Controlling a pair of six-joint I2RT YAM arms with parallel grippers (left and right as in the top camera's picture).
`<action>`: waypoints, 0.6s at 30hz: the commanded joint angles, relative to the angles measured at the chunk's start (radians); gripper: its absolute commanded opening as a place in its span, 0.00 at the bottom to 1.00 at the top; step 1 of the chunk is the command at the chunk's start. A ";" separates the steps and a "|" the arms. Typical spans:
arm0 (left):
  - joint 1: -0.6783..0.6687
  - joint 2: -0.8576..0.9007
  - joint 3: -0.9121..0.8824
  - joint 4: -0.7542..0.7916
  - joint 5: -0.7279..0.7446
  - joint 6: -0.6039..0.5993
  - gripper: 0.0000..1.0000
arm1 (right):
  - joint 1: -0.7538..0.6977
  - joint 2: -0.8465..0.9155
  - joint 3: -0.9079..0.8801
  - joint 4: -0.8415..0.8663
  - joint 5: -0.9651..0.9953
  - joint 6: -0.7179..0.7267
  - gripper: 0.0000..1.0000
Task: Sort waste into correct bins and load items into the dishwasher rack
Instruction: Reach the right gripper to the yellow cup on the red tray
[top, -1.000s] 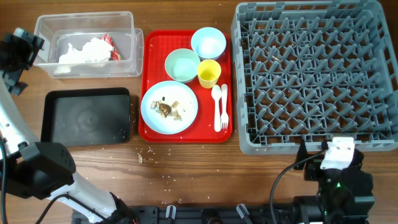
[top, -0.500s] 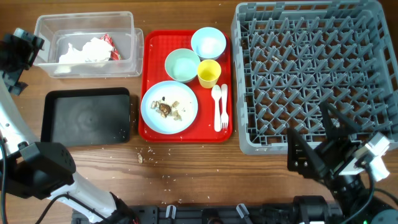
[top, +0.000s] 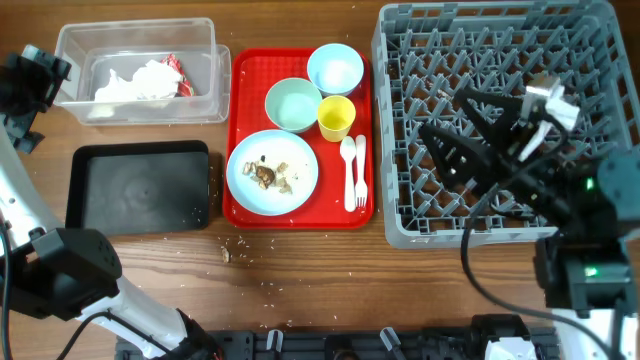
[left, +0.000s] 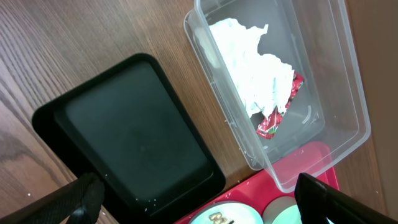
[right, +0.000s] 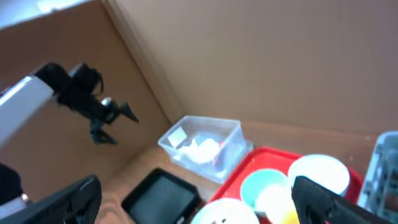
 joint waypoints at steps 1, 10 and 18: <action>0.000 -0.003 0.004 0.000 -0.010 -0.002 1.00 | 0.032 0.070 0.158 -0.208 0.104 -0.242 1.00; 0.000 -0.003 0.004 0.000 -0.010 -0.002 1.00 | 0.618 0.353 0.441 -0.590 0.743 -0.332 1.00; 0.000 -0.003 0.004 0.000 -0.010 -0.002 1.00 | 0.845 0.479 0.502 -0.709 0.634 -0.282 1.00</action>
